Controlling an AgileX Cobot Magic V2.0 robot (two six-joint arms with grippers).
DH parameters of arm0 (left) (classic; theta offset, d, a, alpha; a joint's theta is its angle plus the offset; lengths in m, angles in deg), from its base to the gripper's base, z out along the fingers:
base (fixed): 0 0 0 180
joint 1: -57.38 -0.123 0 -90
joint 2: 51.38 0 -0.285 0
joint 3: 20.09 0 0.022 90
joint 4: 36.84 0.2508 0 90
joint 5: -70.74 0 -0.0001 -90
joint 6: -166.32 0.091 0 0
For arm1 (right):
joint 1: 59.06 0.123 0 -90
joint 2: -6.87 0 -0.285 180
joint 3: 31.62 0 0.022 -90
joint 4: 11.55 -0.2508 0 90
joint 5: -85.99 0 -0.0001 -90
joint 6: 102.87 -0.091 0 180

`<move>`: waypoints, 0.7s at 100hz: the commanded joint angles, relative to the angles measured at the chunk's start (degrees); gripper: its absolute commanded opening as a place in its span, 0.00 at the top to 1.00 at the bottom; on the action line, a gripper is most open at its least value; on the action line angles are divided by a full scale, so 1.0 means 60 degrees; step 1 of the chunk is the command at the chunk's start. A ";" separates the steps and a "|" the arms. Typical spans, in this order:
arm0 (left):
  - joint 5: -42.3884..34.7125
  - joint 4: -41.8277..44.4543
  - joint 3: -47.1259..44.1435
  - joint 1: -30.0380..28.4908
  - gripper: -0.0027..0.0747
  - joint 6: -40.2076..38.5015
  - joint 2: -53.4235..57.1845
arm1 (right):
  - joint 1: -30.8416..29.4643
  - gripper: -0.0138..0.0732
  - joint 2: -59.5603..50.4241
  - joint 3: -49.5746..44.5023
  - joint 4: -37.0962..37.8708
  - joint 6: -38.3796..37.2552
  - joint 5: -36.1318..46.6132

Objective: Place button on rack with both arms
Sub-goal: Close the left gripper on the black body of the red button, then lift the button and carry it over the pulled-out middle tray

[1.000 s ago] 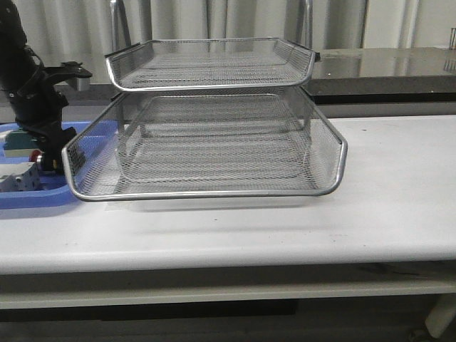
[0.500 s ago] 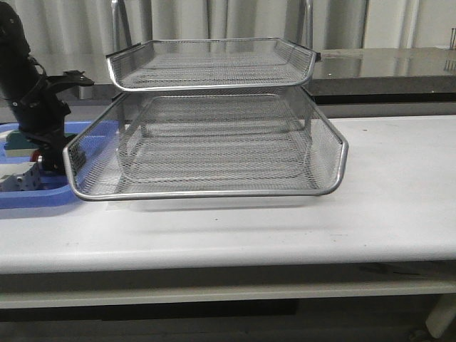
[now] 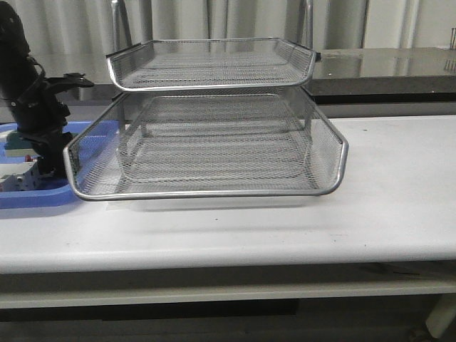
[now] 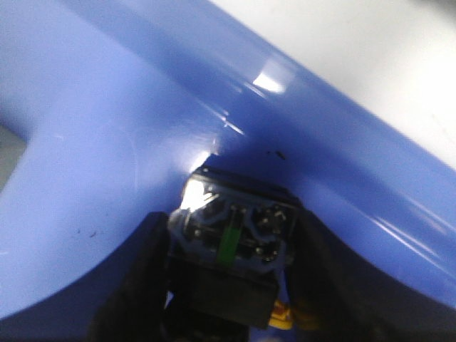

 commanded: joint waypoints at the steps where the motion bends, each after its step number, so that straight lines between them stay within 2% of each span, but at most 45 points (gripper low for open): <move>1: 0.0111 -0.0193 0.0319 0.0016 0.92 -0.0041 0.0964 | 0.0001 0.92 0.0020 0.0296 0.0030 0.0026 0.0607; 28: 0.1581 -0.0209 0.1658 -0.0002 0.92 -0.0456 0.1394 | 0.0001 0.92 0.0020 0.0296 0.0030 0.0026 0.0607; 52: 0.1622 -0.0188 0.1983 -0.0002 0.92 -0.1268 0.2248 | 0.0001 0.92 0.0020 0.0296 0.0030 0.0026 0.0607; 70: 0.1622 -0.0188 0.1983 -0.0002 0.92 -0.2342 0.2997 | 0.0001 0.92 0.0020 0.0296 0.0030 0.0026 0.0607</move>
